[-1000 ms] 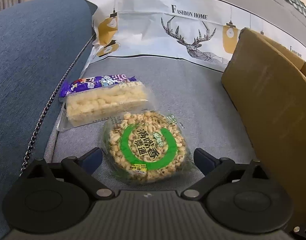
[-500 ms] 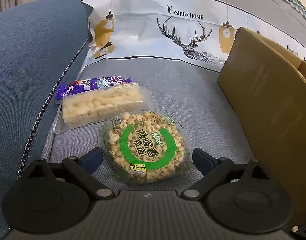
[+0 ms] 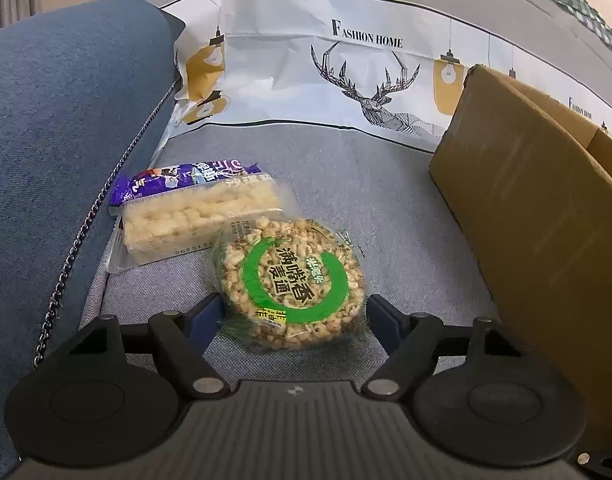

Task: Organize snacks
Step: 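Close the left gripper on the green-ring peanut cake, then lift the peanut cake with the left gripper while the right carries the gold packet over the box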

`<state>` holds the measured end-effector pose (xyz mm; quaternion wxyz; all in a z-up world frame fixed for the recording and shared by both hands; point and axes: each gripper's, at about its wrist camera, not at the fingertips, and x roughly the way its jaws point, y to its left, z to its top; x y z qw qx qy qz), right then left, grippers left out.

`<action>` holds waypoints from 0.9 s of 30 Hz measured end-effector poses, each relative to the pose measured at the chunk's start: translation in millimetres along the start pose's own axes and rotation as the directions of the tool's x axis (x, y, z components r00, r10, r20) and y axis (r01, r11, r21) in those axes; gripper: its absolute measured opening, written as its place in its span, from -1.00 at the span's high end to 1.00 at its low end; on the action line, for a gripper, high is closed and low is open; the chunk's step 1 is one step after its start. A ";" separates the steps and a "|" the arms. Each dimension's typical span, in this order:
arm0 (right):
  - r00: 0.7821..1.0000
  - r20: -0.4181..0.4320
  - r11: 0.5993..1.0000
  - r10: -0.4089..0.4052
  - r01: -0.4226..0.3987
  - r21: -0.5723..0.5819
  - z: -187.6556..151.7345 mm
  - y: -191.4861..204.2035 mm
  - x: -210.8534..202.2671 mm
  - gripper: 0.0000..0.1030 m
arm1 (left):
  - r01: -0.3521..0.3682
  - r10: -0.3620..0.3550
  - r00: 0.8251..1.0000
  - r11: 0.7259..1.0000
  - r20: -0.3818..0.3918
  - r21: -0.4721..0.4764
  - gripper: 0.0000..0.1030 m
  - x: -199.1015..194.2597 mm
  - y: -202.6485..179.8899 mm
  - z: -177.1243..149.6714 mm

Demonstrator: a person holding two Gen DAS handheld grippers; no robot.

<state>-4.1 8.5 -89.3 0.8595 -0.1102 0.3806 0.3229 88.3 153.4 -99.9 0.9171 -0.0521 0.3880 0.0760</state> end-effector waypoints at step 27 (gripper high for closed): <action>0.984 0.173 0.999 -0.048 0.050 -0.007 -1.6 -1.1 -59.0 0.65 | 0.109 -0.085 0.978 0.986 0.189 -0.125 -0.53 -88.8 6.7 1.5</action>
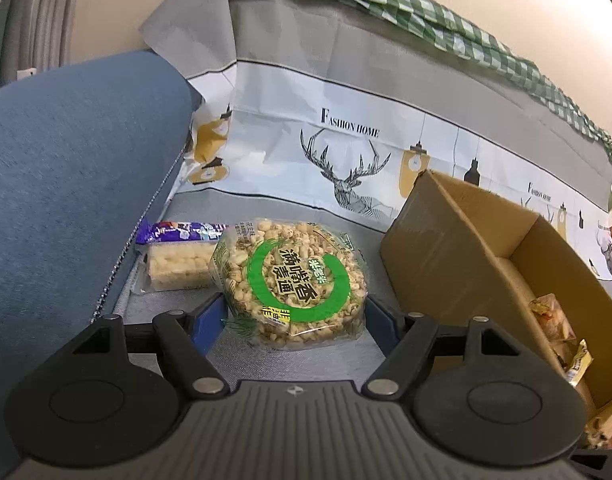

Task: Organize snacks
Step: 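Lift the peanut cake with the left gripper while the right carries the gold packet over the box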

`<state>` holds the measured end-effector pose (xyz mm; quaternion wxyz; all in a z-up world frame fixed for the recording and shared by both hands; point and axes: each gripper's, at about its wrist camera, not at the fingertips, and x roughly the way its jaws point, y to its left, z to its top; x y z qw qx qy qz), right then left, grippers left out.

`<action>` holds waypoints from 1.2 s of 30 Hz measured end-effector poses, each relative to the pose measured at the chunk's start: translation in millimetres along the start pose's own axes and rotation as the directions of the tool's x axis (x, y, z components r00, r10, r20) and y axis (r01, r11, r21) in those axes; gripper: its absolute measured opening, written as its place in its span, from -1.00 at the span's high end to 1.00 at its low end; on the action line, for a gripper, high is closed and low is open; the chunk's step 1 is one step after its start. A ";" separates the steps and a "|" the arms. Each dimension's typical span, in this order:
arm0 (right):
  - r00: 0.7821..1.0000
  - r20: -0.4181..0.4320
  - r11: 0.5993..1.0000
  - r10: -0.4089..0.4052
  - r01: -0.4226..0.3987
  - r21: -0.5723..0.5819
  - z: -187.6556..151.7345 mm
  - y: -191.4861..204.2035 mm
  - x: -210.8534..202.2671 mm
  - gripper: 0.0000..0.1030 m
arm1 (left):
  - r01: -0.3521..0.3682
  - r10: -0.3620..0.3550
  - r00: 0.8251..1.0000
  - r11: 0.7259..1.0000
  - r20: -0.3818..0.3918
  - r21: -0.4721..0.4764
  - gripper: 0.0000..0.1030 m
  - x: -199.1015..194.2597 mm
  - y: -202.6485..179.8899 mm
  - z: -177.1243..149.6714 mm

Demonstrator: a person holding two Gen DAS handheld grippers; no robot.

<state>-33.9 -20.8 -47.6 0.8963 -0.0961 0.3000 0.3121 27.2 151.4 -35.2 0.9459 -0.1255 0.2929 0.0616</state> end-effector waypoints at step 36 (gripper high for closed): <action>0.872 0.363 0.933 -0.328 0.239 0.268 57.2 -198.8 -123.4 0.65 | 0.092 -0.118 0.977 0.984 0.175 0.152 -0.54 -57.1 -109.5 41.3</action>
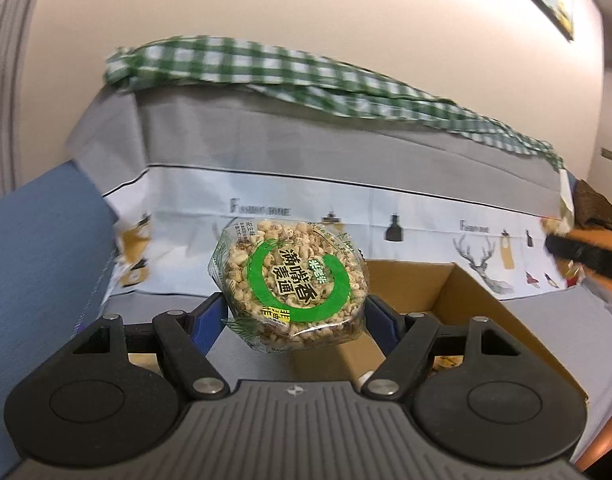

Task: Organize snacks
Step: 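Lift the peanut cake with the left gripper while the right carries the gold packet over the box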

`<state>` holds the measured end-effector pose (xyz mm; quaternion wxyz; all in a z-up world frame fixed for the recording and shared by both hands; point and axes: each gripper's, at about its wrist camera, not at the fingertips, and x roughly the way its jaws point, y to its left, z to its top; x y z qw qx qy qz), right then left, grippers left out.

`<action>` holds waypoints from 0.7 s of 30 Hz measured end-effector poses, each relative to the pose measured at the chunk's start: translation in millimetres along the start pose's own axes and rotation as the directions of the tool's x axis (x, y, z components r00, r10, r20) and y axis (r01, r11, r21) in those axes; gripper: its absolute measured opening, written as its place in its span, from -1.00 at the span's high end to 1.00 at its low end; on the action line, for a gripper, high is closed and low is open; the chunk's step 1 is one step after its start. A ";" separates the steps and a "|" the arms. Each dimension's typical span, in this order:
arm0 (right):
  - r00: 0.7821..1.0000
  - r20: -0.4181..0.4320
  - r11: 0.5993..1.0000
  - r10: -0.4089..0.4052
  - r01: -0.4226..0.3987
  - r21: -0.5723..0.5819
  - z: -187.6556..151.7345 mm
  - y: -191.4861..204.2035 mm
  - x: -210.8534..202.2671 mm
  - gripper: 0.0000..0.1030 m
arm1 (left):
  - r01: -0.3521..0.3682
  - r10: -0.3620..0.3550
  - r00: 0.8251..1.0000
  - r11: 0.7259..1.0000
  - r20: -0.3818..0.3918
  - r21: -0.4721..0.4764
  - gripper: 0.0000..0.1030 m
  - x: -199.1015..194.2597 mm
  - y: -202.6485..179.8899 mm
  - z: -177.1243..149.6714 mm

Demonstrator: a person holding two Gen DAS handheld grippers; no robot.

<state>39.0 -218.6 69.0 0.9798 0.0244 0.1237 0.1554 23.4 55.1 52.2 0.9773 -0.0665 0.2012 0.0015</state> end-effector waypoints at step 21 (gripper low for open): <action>0.988 -0.132 0.992 -0.082 0.094 0.087 -35.3 -56.3 40.1 0.65 | 0.179 -0.177 0.984 0.978 -0.030 0.106 -0.54 76.2 -90.6 -1.0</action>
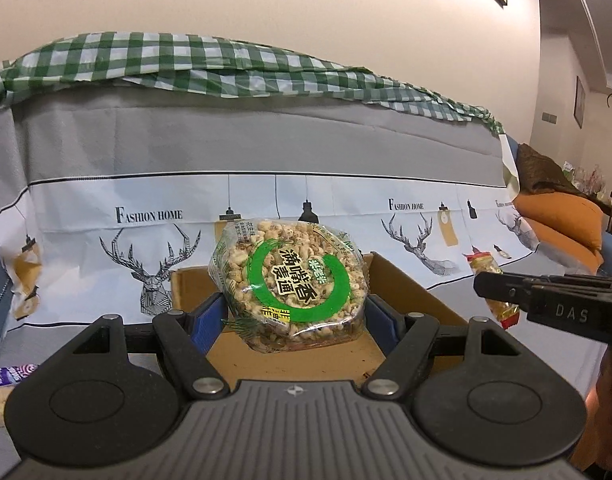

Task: Organize snacks
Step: 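Lift the peanut cake with the left gripper while the right carries the gold packet over the box, then open both grippers to drop the peanut cake and gold packet into the box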

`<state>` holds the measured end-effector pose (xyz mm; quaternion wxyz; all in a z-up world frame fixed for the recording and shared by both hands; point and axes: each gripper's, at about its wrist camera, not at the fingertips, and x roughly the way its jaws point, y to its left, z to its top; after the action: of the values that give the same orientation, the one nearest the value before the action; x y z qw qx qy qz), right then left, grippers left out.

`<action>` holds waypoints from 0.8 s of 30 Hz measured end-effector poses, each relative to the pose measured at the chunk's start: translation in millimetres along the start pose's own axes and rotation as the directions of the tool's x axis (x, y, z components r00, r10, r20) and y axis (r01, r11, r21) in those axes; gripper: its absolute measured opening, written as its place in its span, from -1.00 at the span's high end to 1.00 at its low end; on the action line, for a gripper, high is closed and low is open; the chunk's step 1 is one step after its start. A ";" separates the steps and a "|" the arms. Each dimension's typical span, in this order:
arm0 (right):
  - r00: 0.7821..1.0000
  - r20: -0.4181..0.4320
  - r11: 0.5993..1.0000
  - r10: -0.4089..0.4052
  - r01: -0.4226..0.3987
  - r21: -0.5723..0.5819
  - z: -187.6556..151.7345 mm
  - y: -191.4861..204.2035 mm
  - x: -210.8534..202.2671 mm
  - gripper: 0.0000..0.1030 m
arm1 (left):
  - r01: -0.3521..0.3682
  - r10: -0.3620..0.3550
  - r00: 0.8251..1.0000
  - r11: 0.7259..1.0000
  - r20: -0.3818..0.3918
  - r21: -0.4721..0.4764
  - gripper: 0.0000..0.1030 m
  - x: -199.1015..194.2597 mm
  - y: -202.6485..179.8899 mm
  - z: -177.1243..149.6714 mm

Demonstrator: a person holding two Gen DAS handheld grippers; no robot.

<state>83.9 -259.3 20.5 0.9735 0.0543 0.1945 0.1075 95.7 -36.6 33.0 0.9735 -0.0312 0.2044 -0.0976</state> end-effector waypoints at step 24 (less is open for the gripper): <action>0.998 0.010 0.998 -0.062 0.062 -0.012 -3.8 13.8 4.4 0.64 | 0.007 -0.005 1.000 0.996 0.013 -0.087 -0.54 -5.1 10.8 3.5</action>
<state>83.8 -244.7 17.5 0.9776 0.0426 0.1909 0.0783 94.5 -24.9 37.1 0.9722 -0.0749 0.2022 -0.0912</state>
